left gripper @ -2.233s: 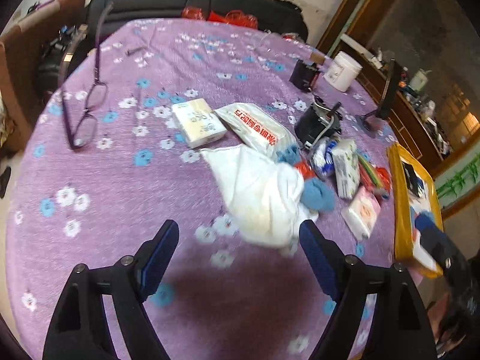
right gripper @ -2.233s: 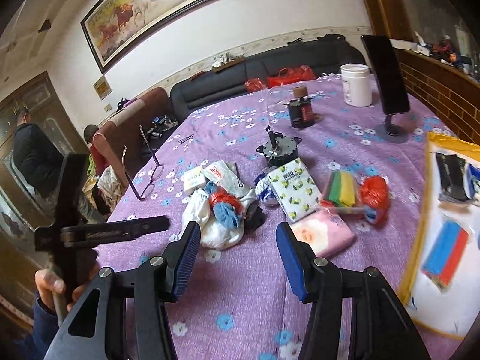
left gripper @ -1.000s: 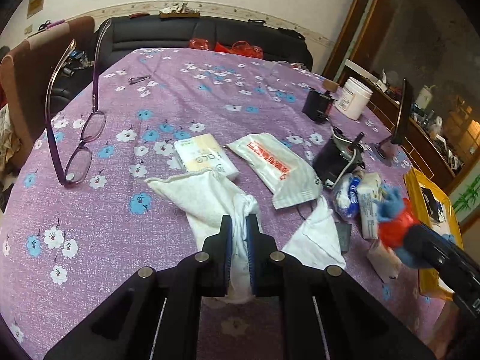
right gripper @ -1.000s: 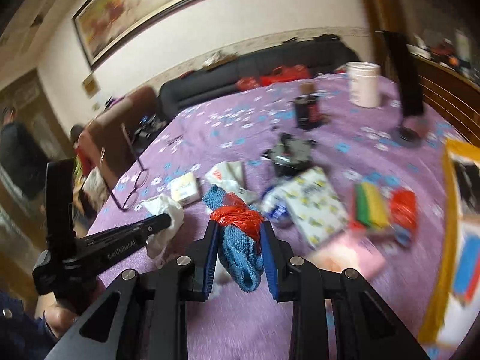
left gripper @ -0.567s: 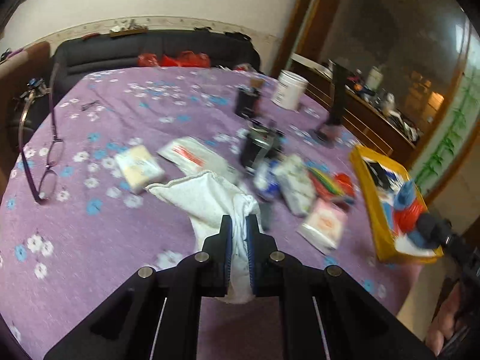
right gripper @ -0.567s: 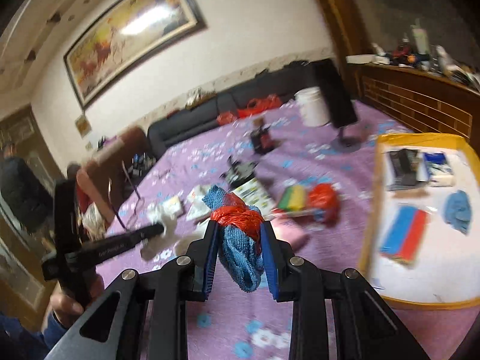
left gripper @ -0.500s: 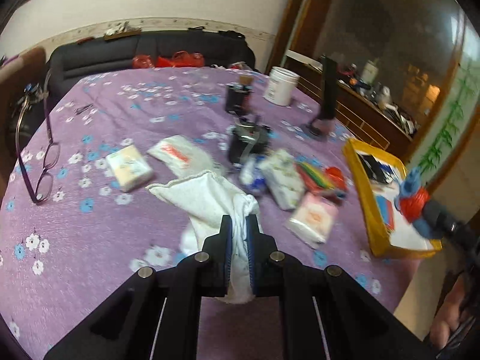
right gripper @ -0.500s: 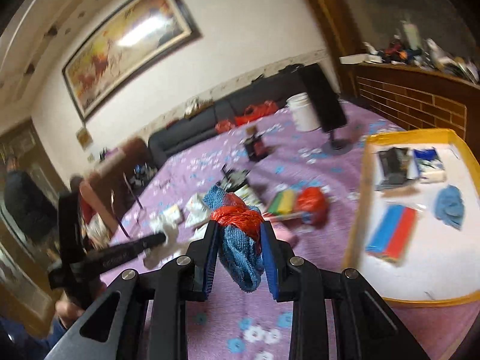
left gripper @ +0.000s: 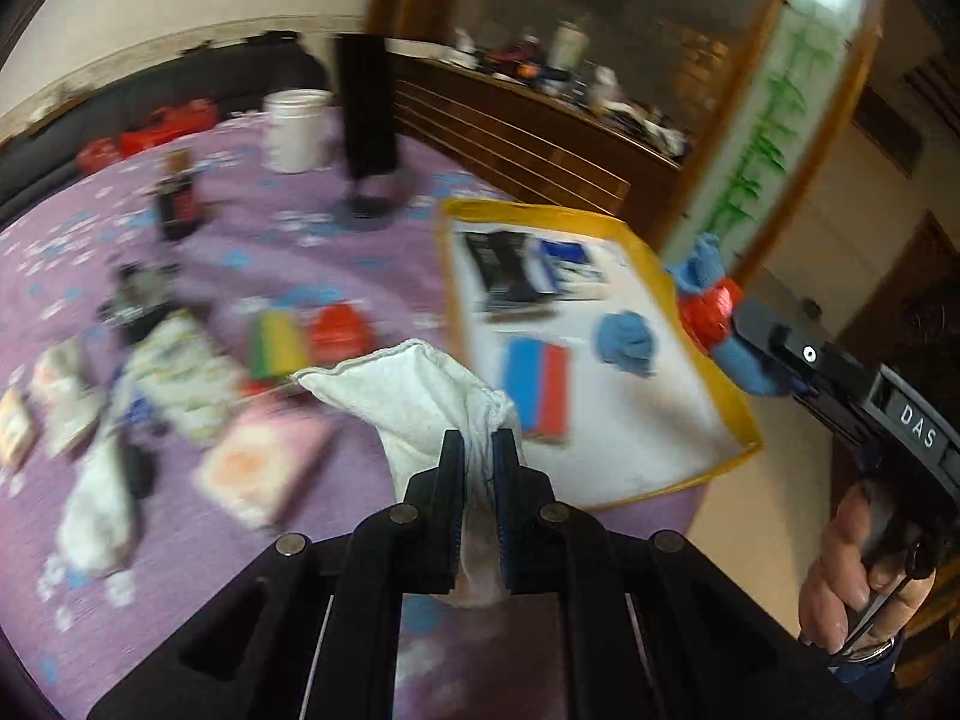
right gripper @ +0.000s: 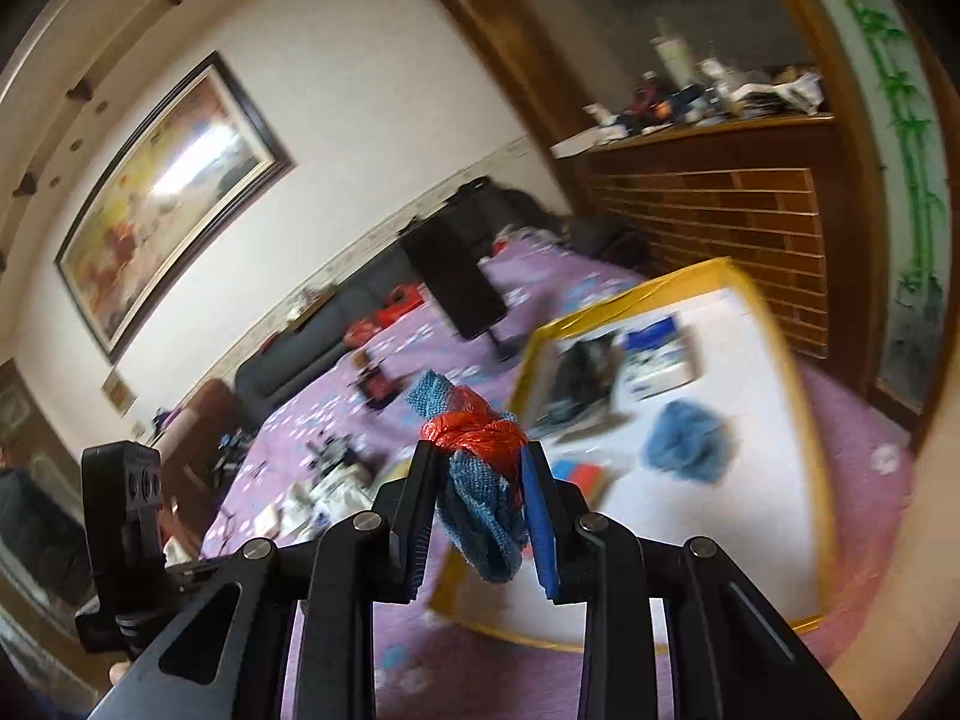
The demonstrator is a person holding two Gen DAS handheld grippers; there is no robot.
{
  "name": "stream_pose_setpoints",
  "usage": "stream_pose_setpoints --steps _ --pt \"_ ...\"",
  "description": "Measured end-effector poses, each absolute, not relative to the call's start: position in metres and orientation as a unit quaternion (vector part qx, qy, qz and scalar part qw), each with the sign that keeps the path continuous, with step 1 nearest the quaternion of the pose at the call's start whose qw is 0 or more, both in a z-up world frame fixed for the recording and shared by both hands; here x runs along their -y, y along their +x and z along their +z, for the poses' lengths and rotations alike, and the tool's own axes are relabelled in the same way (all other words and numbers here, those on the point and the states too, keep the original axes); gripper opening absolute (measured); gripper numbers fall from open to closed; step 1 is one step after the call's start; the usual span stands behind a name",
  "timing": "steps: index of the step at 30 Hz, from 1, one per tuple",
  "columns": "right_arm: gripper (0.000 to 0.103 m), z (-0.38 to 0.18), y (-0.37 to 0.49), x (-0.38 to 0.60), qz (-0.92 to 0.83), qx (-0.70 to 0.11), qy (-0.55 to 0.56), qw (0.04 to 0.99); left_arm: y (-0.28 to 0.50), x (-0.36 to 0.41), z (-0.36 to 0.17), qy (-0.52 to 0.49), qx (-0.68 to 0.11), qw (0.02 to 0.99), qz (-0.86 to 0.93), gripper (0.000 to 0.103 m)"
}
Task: Organize soft objects
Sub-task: 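Carry the white cloth and sock bundle with both grippers toward the tray, then open both grippers to drop the cloth and sock bundle into the tray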
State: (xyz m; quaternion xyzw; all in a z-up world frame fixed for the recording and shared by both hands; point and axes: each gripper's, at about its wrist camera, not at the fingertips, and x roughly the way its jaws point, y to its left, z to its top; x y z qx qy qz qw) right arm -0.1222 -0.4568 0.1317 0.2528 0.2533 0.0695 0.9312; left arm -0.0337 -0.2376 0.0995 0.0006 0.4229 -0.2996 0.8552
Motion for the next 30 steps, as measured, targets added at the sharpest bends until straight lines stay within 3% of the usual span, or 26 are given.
stream_pose_setpoints --steps 14,30 --pt "0.03 0.126 -0.107 0.521 -0.005 -0.269 0.273 0.924 -0.008 0.35 0.077 0.059 -0.442 0.817 -0.365 0.009" --pt "0.031 0.071 -0.022 0.55 -0.105 -0.381 0.228 0.89 0.023 0.373 0.035 0.05 -0.456 0.8 -0.387 0.009"
